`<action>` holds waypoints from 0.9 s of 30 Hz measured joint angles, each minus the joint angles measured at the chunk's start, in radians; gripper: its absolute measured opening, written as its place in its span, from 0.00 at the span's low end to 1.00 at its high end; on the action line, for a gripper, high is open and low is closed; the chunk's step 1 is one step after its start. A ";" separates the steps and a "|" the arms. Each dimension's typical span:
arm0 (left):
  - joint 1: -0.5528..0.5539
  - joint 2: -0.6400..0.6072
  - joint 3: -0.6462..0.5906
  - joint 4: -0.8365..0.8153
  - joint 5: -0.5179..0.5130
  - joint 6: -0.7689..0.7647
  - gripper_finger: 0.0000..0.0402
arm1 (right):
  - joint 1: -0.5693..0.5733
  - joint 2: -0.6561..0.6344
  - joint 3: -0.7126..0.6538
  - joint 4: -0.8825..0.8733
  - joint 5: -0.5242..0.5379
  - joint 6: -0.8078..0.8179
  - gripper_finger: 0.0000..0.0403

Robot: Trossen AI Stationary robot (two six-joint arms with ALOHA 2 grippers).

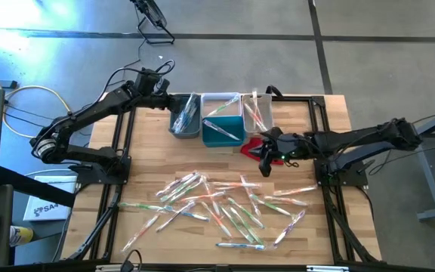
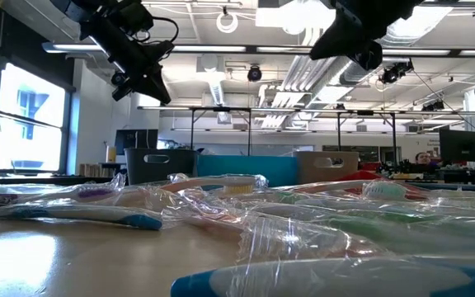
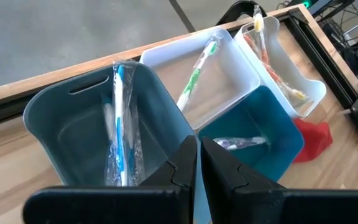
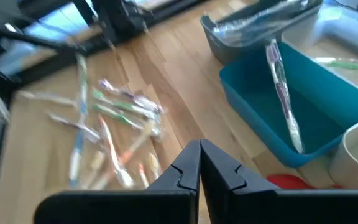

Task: Pick & Place Toothbrushes
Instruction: Put the orange toothbrush into the white bin

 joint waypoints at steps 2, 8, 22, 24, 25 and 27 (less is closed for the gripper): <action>0.000 0.000 0.000 0.000 0.000 -0.020 0.05 | 0.000 0.020 0.000 -0.005 -0.001 -0.018 0.01; 0.000 0.000 0.000 -0.001 -0.001 -0.056 0.05 | 0.000 0.091 0.000 0.013 -0.025 -0.131 0.06; 0.000 0.002 0.000 -0.002 -0.003 -0.057 0.05 | 0.000 0.278 0.000 0.095 -0.248 -0.160 0.32; 0.000 0.002 0.000 -0.003 -0.003 -0.057 0.05 | 0.000 0.308 0.000 0.094 -0.268 -0.160 0.32; 0.000 0.002 0.000 -0.003 -0.003 -0.057 0.05 | 0.000 0.324 0.000 0.095 -0.276 -0.160 0.31; 0.000 0.002 0.000 -0.003 -0.003 -0.057 0.05 | 0.000 0.352 0.000 0.099 -0.296 -0.160 0.30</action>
